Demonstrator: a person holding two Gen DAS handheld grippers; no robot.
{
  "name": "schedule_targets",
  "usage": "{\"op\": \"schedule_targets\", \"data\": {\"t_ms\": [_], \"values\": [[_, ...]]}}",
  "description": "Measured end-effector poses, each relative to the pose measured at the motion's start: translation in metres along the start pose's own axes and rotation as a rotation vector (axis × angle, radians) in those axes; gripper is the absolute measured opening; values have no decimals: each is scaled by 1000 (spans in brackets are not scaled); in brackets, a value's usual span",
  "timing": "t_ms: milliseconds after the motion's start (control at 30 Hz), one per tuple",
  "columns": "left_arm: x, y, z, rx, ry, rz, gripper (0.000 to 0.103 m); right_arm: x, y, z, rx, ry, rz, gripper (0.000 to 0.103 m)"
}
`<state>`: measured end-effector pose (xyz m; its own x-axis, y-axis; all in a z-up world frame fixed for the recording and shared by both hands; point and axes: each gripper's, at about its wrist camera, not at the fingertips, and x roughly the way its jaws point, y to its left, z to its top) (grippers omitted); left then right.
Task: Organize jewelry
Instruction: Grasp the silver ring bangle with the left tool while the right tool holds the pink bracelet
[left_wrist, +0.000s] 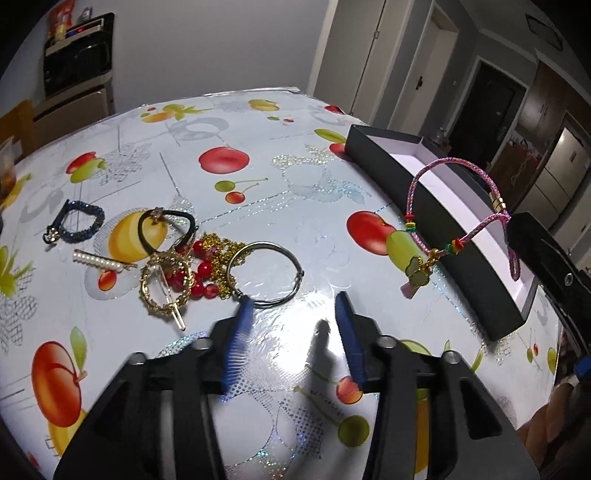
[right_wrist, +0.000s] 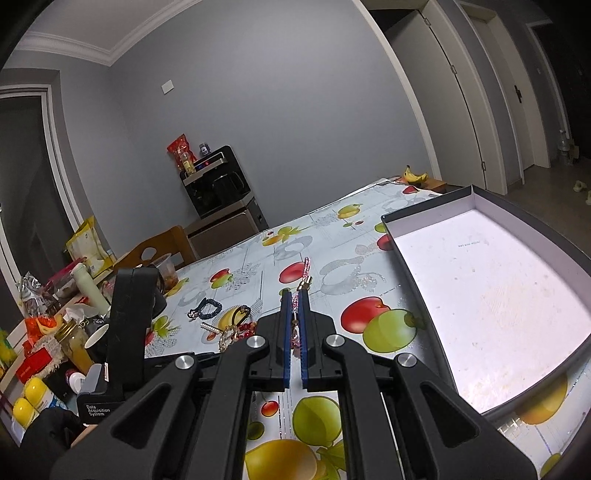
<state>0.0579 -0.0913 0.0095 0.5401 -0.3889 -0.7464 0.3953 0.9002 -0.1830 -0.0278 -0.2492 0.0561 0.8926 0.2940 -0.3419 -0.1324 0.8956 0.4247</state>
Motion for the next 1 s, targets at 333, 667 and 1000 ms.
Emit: {"op": "schedule_targets", "data": {"t_ms": [333, 667, 1000], "values": [[8, 7, 12, -52, -4, 38, 56, 0, -7, 1, 32, 4, 7, 4], [31, -14, 27, 57, 29, 235, 60, -2, -10, 1, 53, -3, 12, 4], [21, -1, 26, -2, 4, 196, 52, -5, -14, 0, 69, -21, 15, 4]]}}
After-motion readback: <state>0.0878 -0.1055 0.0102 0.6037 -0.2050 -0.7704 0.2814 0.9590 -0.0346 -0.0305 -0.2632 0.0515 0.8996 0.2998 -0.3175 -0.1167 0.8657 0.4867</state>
